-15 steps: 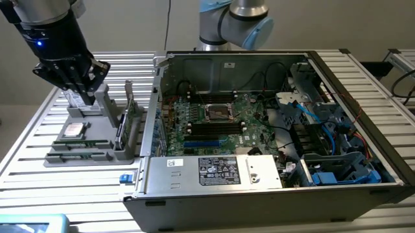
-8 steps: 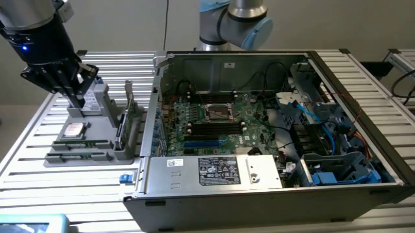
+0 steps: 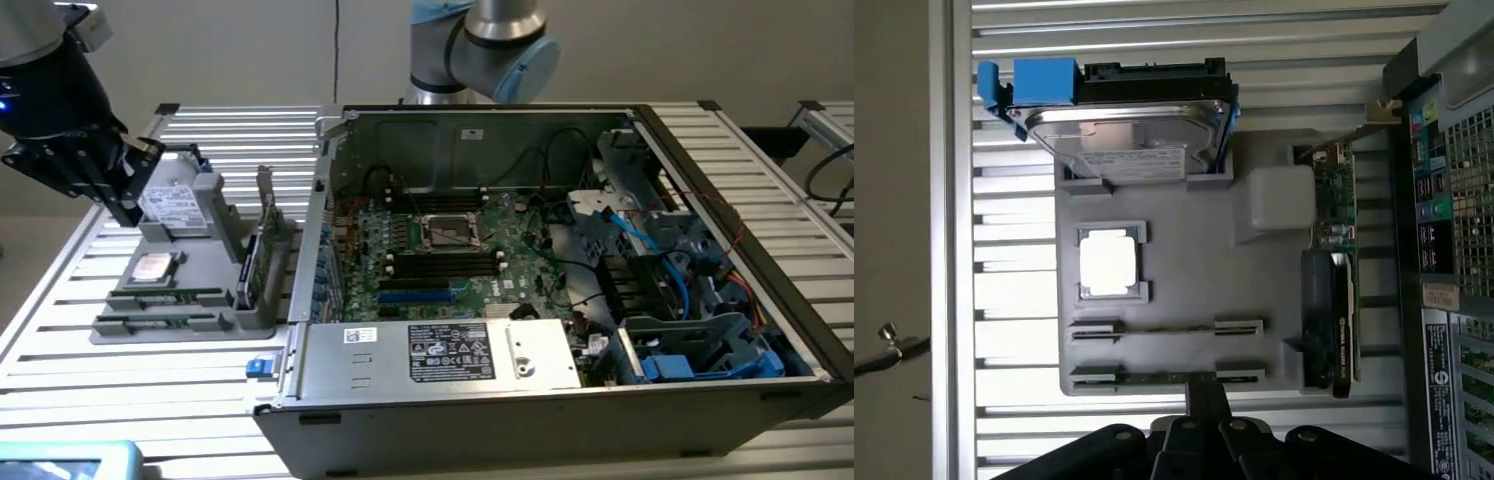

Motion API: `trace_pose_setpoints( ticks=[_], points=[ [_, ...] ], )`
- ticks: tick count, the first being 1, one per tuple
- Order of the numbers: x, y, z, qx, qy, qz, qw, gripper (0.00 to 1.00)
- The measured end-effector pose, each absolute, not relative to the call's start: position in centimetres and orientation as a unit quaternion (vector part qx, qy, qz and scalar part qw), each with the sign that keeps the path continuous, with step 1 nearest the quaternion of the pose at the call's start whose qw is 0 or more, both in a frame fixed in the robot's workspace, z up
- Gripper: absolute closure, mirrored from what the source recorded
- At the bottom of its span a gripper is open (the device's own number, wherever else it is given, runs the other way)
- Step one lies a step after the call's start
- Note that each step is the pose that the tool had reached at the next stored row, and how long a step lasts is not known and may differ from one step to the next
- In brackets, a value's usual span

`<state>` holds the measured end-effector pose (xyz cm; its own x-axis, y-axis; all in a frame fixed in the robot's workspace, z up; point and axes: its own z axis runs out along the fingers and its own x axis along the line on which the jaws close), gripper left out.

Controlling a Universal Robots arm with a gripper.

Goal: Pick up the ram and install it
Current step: 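Reach for the ram, then pick up the ram and move it above insertion slot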

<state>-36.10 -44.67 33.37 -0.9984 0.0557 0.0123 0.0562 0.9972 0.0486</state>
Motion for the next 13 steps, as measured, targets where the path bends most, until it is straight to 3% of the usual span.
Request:
trace_pose_setpoints(
  ticks=[13],
  points=[
    [-36.75,-43.91,33.17,-0.027,-0.999,-0.024,0.006,0.89]
  ],
)
